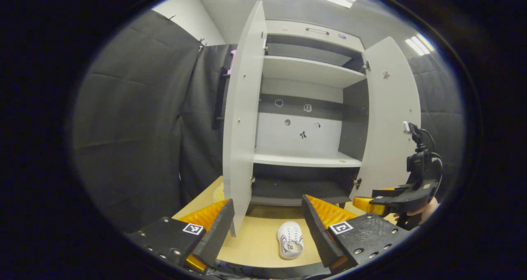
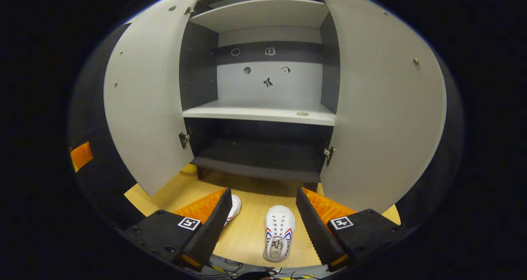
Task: Grab one shoe with the right hand and put it into the shoe cabinet, grab the other shoe with the left hand and put it into the shoe cabinet; then close the right door with the right hand and the left door with the left hand.
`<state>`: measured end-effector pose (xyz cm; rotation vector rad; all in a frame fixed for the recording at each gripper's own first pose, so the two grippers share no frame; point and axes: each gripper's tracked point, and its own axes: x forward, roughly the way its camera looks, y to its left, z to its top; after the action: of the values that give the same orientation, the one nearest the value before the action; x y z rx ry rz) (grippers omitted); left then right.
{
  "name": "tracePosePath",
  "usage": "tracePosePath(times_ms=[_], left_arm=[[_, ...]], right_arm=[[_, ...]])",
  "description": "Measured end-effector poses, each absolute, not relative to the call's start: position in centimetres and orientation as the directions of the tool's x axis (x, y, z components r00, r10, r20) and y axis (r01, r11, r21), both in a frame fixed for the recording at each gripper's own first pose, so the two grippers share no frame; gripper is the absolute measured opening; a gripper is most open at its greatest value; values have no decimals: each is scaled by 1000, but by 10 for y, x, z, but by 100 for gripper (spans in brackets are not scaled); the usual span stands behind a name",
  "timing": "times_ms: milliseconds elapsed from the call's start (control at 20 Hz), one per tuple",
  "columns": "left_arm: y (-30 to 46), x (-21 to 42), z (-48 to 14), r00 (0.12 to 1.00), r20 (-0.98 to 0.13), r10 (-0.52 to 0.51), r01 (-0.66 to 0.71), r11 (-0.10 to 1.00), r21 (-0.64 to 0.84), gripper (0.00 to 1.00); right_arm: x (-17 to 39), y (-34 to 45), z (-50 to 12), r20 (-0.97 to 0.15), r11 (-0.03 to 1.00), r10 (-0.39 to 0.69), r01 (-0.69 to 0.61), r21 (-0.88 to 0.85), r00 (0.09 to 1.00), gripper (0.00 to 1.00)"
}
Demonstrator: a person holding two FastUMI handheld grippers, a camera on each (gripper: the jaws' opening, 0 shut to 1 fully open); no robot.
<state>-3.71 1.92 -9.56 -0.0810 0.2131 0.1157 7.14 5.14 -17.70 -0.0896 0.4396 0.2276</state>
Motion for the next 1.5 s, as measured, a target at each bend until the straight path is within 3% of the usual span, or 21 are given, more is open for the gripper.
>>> tracePosePath(times_ms=[300, 600, 1050, 1100, 1150, 1250, 1350, 1400, 1500], left_arm=[[22, -40, -138, 947, -302, 112, -141, 987, -76, 94], [9, -34, -169, 930, -361, 75, -114, 990, -86, 94], [5, -31, -200, 911, -408, 64, -96, 994, -59, 94], [4, -31, -200, 911, -408, 62, -91, 995, -52, 100], [4, -30, -201, 911, -409, 58, -85, 995, -47, 94], [2, -31, -202, 911, -408, 58, -79, 996, -35, 94], [1, -29, -198, 915, -399, 57, -74, 997, -25, 100], [0, -30, -196, 920, -388, 54, -69, 997, -24, 94], [-3, -32, -191, 924, -378, 50, -64, 998, -24, 94]], right_arm=[[85, 56, -268, -599, 959, 218, -282, -15, 771, 99], [97, 53, -339, -698, 958, 184, -285, -30, 692, 98], [104, 51, -405, -775, 960, 133, -275, -54, 618, 97], [103, 49, -406, -777, 954, 121, -289, -81, 617, 96], [102, 50, -407, -775, 947, 109, -303, -109, 622, 96], [96, 50, -415, -794, 929, 86, -336, -154, 602, 95], [102, 40, -414, -782, 918, 7, -314, -242, 624, 87], [107, 31, -412, -766, 919, -40, -278, -281, 641, 70], [109, 31, -413, -770, 939, -45, -235, -249, 636, 34]])
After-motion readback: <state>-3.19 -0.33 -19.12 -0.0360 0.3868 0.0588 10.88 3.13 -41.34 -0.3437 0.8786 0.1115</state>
